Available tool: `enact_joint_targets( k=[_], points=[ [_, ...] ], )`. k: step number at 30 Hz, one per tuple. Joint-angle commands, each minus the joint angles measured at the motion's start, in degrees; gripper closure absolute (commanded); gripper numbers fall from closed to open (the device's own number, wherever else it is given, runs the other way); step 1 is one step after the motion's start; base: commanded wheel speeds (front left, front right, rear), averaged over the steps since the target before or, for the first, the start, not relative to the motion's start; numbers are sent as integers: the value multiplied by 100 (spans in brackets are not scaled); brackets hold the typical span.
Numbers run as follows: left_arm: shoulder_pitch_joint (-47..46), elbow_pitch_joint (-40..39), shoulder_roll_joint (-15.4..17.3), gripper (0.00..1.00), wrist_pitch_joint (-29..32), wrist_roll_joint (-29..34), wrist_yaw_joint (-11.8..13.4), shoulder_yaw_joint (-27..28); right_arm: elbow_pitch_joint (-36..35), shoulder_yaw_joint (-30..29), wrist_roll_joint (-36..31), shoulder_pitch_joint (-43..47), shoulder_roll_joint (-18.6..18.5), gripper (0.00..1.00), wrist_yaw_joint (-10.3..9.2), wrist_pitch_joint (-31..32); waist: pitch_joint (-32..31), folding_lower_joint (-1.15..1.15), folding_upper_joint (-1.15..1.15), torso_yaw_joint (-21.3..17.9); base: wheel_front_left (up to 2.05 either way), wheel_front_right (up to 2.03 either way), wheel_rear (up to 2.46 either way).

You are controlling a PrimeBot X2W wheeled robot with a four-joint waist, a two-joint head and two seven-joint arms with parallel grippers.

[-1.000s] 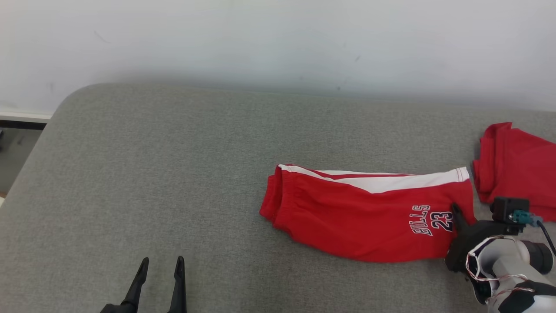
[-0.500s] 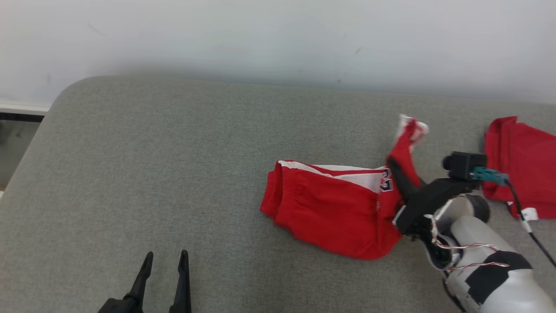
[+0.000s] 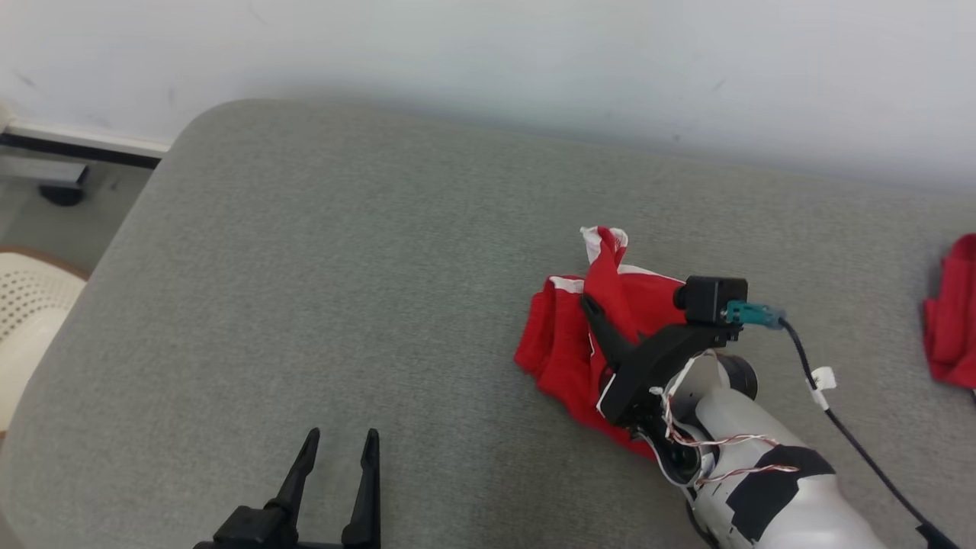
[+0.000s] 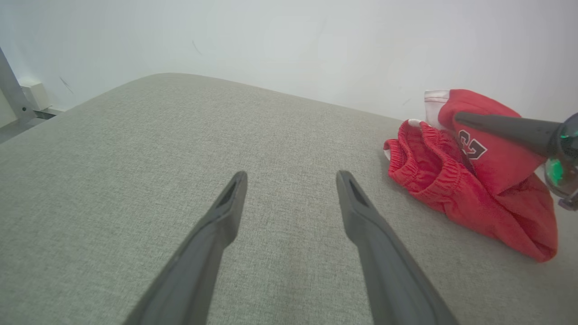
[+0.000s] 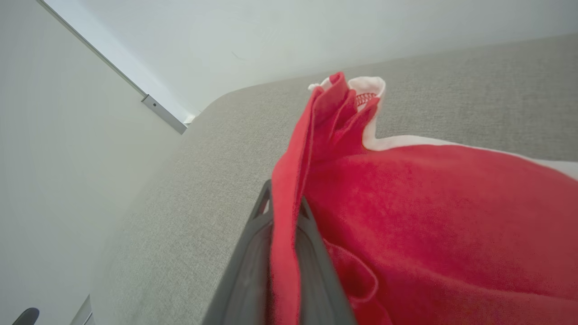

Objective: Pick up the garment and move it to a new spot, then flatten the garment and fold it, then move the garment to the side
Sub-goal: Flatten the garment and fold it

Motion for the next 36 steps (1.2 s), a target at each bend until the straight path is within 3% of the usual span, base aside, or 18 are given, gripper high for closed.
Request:
enact_joint_targets(
  k=[1,7,8,9,10,11,15,19,23,31,33,35,36],
  points=[
    [-88,0,1,0,-16,-17,18,-52,149,4,-55,-9,85,100,3,-71,62,0,0,217,0,0,0],
    [-163,43,2,0,-16,-51,60,-140,608,105,-50,-55,329,100,3,-204,91,0,0,333,0,0,0],
    [-174,49,2,0,-16,-48,67,-128,645,135,-41,-68,349,86,3,-232,90,0,0,321,0,0,0],
    [-182,55,2,0,-16,-40,60,-116,656,160,-28,-81,363,51,3,-259,87,0,0,303,0,0,0],
    [-177,56,2,0,-16,-27,66,-83,642,193,-9,-98,378,7,3,-299,77,0,0,267,0,0,0],
    [-168,61,2,0,-16,-9,62,-70,624,212,10,-113,383,0,3,-350,67,0,0,235,0,0,0],
    [-88,76,3,0,-16,55,43,35,368,355,56,-122,242,0,3,-562,-1,0,0,69,0,0,0],
    [22,65,2,0,-16,102,35,175,-178,327,203,-4,-190,0,3,-892,-80,0,0,-112,0,0,0],
    [90,19,2,0,-16,123,11,266,-509,65,169,123,-700,0,3,-1087,-76,0,0,-208,0,0,0],
    [29,1,1,0,-16,156,-36,337,-561,-542,-39,474,-1179,0,3,-1181,-8,0,0,-240,0,0,0],
    [-1,-11,1,0,-16,165,-42,336,-528,-647,-178,598,-1170,67,3,-1185,19,0,0,-221,0,0,0],
    [-28,-35,1,0,-16,212,-19,334,-515,-728,-369,728,-1100,100,3,-1186,51,0,0,-200,0,0,0],
    [-44,-47,1,0,-16,243,-4,323,-516,-766,-488,775,-1067,100,3,-1187,68,0,0,-189,0,0,0]
  ],
)
